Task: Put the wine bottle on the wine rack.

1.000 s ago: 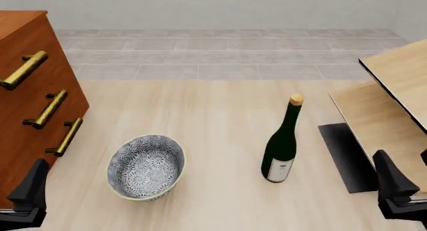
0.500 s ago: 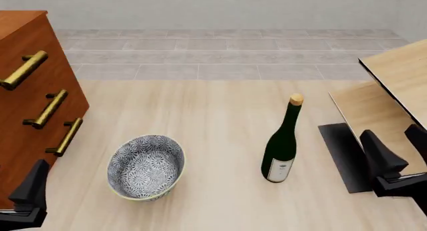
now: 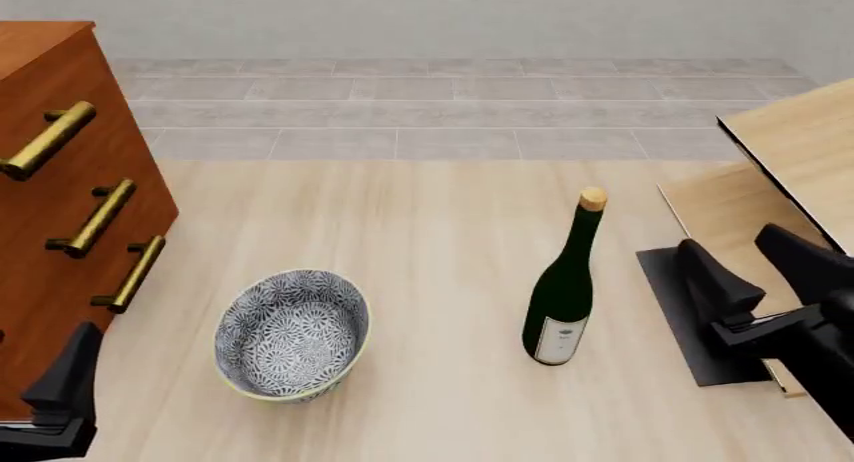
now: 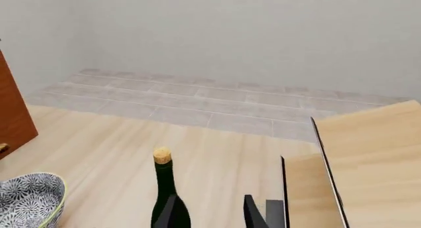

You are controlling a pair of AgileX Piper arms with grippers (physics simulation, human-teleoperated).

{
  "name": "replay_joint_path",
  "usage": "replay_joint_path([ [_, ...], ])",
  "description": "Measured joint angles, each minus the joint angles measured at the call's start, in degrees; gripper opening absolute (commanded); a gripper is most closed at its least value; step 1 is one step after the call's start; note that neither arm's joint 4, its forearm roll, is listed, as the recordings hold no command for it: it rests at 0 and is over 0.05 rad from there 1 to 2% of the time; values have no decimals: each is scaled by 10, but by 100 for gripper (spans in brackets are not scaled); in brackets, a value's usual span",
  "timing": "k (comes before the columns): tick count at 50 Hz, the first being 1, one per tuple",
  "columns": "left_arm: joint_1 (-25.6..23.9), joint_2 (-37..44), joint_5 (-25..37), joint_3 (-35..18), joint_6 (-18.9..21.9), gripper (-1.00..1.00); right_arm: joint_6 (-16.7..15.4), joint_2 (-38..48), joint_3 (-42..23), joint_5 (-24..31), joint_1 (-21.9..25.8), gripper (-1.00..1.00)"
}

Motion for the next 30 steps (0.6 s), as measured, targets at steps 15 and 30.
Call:
replay_joint_path([
  [15,-2,-1,5,0,5,100,8,80,-22,-41,36,100],
  [30,-4,-1,7,0,10,100,10,141,-38,-72,61,100],
])
